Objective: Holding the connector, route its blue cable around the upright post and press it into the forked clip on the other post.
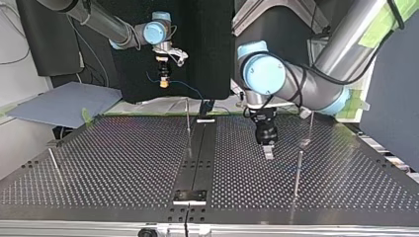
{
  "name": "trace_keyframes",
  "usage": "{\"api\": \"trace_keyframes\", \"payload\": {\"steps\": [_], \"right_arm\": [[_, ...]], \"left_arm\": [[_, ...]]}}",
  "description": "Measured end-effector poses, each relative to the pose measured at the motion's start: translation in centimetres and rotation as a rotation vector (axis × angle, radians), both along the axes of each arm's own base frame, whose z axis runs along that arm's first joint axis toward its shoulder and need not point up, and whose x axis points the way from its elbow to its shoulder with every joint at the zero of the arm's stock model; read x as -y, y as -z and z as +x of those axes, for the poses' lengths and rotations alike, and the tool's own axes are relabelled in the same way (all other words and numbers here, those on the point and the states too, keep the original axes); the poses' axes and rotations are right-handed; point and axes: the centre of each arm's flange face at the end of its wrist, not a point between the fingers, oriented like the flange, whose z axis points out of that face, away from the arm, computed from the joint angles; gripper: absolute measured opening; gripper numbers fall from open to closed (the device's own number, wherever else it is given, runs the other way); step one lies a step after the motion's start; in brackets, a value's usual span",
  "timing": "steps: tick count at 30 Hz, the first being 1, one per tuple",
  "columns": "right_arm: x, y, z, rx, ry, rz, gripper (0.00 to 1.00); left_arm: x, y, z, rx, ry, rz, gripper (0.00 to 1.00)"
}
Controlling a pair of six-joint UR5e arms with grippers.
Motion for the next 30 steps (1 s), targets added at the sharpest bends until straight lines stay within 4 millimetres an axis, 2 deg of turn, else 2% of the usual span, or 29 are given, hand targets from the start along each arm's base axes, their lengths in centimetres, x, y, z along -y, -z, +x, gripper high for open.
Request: {"api": "trace_keyframes", "payload": {"steps": [11,14,30], "right_arm": [[0.0,0.0,0.0,-0.001,0.0,0.001,0.0],[0.0,0.0,0.0,0.0,0.0,0.001,0.0],[0.0,0.0,0.0,-0.001,-0.001,0.001,0.0]], "left_arm": [[0.5,0.7,0.7,0.009,0.021,0.005,1.0],[0.7,1.4,0.9,-0.004,0.026,0.012,1.0],[3.9,9.7,1.6,-0.13,0.057,0.072,1.0]]}}
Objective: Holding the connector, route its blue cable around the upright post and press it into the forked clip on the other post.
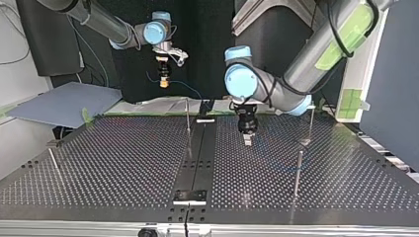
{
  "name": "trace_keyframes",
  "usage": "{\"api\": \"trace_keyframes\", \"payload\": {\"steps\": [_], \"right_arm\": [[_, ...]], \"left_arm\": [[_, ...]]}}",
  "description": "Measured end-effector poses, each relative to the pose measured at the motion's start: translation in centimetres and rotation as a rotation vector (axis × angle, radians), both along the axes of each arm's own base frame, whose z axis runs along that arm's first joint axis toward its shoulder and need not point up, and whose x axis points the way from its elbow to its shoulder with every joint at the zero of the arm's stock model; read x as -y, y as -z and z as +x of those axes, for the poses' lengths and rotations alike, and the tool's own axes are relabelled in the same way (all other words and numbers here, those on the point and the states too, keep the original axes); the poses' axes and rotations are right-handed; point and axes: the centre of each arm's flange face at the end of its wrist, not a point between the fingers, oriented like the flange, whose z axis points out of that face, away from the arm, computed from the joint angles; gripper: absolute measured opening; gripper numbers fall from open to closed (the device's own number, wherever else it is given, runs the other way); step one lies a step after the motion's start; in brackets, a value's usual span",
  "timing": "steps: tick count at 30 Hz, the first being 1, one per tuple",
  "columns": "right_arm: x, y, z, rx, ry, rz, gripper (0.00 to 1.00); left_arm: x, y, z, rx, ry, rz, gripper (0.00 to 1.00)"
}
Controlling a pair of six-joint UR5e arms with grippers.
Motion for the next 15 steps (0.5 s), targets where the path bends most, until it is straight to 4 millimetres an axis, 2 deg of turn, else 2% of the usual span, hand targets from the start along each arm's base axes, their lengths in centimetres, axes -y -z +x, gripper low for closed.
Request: {"api": "trace_keyframes", "payload": {"steps": [10,15], "right_arm": [[-0.1,0.0,0.2,0.001,-0.004,-0.001,0.0],[-0.2,0.0,0.2,0.002,-0.005,-0.002,0.0]], "left_arm": [[0.6,5.8,0.4,-0.055,-0.004,0.025,1.0],[0.5,8.0,0.2,-0.071,-0.003,0.032,1.0]]}}
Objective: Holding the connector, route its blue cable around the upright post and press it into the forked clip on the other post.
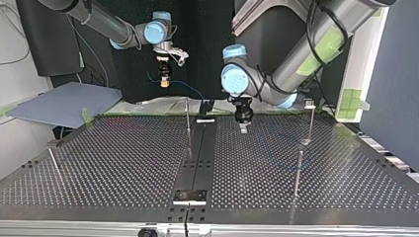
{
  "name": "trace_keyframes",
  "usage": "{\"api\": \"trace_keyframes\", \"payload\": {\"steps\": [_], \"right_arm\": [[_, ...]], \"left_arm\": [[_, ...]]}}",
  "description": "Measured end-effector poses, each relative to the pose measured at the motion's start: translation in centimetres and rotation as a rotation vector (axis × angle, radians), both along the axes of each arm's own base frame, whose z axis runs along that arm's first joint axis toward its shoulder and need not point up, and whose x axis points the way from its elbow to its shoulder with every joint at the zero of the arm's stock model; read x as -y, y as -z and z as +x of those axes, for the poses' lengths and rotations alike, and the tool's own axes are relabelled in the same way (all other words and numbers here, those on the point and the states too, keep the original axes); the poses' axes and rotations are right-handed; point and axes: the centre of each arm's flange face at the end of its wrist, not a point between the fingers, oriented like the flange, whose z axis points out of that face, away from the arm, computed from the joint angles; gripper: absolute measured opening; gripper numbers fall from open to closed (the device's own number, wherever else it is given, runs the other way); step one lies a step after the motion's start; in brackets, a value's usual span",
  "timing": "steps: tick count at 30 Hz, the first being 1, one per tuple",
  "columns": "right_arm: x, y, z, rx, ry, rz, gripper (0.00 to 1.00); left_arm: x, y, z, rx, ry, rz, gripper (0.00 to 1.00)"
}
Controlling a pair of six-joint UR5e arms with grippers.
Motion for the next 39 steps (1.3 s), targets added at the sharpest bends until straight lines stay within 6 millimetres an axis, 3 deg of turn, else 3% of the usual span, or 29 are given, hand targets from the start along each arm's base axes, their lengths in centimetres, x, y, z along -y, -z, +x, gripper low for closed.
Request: {"api": "trace_keyframes", "payload": {"steps": [16,32,39], "right_arm": [[-0.1,0.0,0.1,0.0,-0.005,0.0,0.0],[-0.1,0.0,0.3,0.003,-0.02,-0.002,0.0],[-0.1,0.0,0.4,0.008,-0.028,-0.005,0.0]], "left_arm": [[1.6,7.1,-0.2,-0.056,0.039,-0.005,1.0],[2.2,8.1,-0.3,-0.051,0.047,-0.033,1.0],[3.9,10.4,-0.3,-0.079,0.069,-0.021,1.0]]}}
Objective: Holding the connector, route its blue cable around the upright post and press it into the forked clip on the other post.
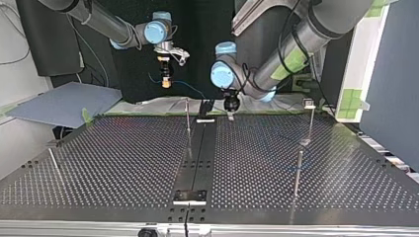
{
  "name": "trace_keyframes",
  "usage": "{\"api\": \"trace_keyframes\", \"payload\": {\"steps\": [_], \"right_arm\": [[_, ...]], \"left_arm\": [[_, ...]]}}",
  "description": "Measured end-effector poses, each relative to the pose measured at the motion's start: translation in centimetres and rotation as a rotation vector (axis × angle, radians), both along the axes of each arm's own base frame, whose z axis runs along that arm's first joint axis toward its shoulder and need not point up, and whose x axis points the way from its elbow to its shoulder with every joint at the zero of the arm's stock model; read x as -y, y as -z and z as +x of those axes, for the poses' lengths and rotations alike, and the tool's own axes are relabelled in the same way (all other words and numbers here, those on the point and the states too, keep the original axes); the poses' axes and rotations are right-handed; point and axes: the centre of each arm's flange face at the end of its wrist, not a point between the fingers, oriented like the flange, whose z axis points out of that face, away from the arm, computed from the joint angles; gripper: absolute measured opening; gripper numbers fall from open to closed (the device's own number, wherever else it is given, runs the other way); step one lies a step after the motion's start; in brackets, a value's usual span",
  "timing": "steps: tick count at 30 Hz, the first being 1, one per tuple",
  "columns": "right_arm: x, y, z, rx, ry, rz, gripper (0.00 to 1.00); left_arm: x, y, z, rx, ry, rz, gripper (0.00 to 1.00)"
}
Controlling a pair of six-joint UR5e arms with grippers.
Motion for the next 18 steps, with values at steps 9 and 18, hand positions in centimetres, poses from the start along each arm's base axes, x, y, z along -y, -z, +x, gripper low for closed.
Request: {"api": "trace_keyframes", "payload": {"steps": [9,18], "right_arm": [[0.1,0.0,0.0,0.001,0.001,-0.002,0.0],[0.2,0.0,-0.1,0.001,0.002,-0.002,0.0]], "left_arm": [[1.7,3.5,-0.2,-0.021,0.021,-0.003,1.0],[3.4,7.3,-0.3,-0.054,0.046,0.005,1.0]]}}
